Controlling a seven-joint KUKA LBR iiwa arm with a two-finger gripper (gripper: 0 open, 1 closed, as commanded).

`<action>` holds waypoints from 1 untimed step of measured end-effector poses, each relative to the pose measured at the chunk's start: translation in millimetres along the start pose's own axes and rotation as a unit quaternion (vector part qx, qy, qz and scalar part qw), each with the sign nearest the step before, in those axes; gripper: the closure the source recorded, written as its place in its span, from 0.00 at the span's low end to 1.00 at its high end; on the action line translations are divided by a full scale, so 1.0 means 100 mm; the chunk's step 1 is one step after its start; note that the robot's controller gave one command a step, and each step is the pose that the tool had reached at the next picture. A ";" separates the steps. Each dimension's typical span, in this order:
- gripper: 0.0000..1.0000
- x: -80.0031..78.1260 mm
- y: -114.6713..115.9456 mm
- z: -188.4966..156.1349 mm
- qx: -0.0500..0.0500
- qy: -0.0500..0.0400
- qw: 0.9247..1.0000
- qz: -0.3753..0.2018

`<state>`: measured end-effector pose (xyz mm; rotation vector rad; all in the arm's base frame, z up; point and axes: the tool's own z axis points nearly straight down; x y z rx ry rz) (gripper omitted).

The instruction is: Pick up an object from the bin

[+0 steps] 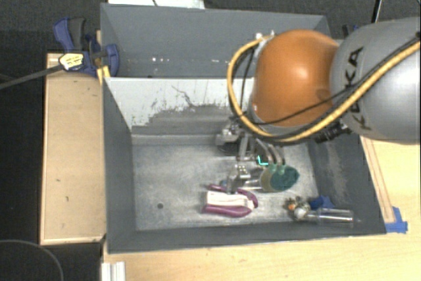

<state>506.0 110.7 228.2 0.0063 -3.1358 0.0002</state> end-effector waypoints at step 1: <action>0.00 0.22 -0.33 1.34 0.000 0.000 0.997 -0.076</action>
Offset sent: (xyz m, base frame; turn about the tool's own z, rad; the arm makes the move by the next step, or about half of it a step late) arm -0.0211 -0.0324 -0.1306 -0.1527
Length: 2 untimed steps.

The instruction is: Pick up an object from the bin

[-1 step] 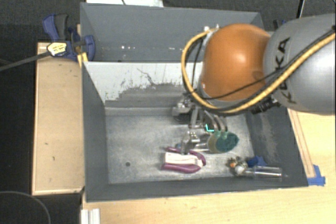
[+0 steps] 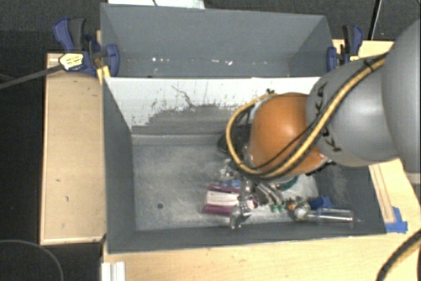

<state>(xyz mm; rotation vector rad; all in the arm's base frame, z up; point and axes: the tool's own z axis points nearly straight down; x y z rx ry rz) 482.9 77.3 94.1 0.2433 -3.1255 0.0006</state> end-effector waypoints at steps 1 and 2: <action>1.00 -0.03 0.01 -0.04 -0.001 -0.005 1.000 0.002; 0.00 -0.03 0.01 -0.04 0.000 -0.004 1.000 0.002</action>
Offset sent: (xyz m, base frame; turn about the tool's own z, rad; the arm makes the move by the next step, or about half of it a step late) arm 0.0000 0.0000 0.0000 0.0000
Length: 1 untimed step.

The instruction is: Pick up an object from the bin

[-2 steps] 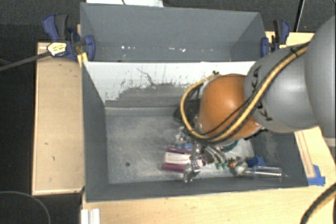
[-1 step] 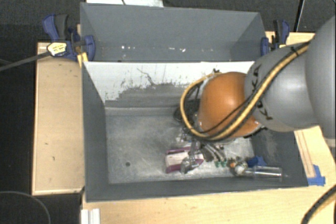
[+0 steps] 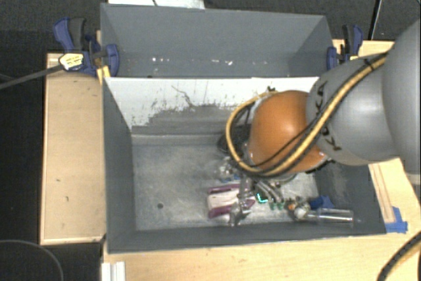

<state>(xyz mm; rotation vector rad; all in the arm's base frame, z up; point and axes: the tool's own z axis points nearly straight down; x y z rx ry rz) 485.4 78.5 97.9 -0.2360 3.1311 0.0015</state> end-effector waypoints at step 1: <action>0.00 0.02 0.05 0.25 0.000 -0.005 0.999 0.042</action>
Offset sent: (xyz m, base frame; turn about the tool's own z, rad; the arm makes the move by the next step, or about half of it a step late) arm -0.0062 0.0042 -0.0279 0.0838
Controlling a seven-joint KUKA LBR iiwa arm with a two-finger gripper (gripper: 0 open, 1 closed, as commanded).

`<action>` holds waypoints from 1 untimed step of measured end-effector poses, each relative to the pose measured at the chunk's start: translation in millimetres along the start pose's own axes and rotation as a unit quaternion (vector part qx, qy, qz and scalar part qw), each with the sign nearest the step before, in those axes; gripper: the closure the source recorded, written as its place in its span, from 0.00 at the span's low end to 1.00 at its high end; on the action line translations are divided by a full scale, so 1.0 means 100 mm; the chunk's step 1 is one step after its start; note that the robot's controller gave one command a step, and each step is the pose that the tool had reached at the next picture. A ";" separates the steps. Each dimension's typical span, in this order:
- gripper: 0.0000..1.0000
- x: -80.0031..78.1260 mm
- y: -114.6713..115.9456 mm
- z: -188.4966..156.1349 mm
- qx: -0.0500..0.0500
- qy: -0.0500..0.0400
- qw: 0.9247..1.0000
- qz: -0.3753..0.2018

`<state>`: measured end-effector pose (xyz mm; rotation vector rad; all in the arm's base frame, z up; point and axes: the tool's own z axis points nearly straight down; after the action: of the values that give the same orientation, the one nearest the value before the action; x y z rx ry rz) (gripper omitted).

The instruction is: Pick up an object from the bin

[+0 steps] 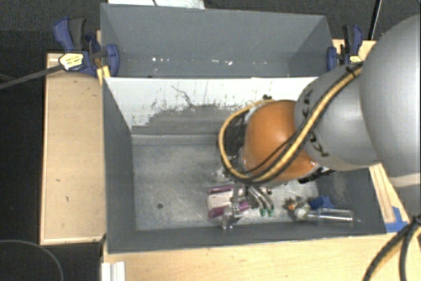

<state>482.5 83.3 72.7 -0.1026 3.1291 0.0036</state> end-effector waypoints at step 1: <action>1.00 -0.02 0.00 -0.02 -0.001 -0.004 1.000 0.002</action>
Offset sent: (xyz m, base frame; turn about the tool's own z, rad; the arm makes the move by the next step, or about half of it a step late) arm 0.0000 0.0000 0.0000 0.0000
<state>484.7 83.5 74.9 -0.0964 3.1214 0.0059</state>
